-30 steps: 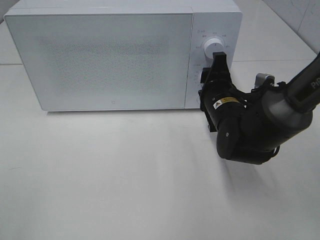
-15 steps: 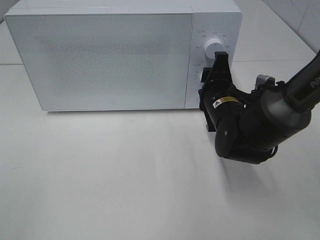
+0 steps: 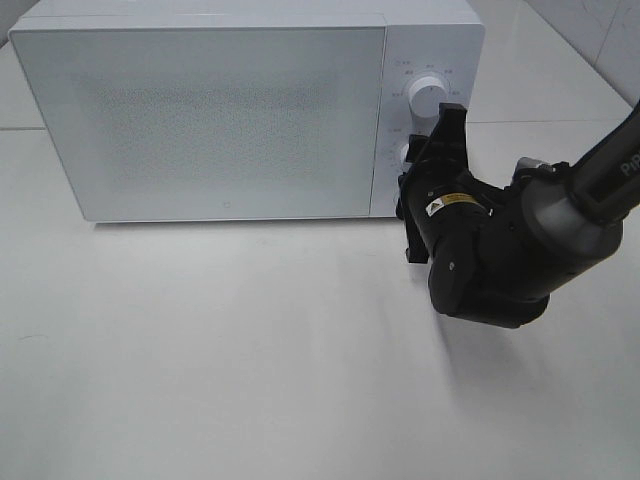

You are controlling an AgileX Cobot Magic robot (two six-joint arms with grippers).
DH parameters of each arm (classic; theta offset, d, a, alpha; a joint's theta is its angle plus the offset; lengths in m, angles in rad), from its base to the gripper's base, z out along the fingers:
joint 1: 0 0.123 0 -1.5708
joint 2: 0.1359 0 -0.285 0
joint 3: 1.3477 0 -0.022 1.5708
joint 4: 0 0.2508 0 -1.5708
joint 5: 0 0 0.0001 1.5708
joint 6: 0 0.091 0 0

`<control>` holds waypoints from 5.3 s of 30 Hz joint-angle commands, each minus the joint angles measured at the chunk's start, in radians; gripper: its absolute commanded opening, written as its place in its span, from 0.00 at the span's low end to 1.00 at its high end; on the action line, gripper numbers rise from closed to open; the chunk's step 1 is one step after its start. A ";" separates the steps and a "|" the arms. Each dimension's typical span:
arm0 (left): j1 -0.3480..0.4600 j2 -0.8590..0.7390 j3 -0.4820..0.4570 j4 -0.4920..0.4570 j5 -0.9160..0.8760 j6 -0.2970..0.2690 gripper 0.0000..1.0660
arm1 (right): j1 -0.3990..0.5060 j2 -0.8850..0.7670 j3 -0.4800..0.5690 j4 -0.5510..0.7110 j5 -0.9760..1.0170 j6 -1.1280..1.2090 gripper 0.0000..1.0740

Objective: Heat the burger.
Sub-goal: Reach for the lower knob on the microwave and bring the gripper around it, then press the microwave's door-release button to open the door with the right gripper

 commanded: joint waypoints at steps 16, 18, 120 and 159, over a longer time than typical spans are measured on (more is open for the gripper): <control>0.001 -0.019 0.003 -0.003 -0.008 0.000 0.94 | -0.035 -0.012 -0.056 -0.015 -0.184 0.118 0.21; 0.001 -0.019 0.003 -0.003 -0.008 0.000 0.94 | -0.035 -0.012 -0.056 -0.010 -0.184 0.138 0.21; 0.001 -0.019 0.003 -0.003 -0.008 0.000 0.94 | 0.013 -0.797 0.052 -0.613 1.787 -1.295 0.62; 0.001 -0.019 0.003 -0.003 -0.008 0.000 0.94 | -0.386 -1.739 0.145 -0.640 2.238 -1.312 0.71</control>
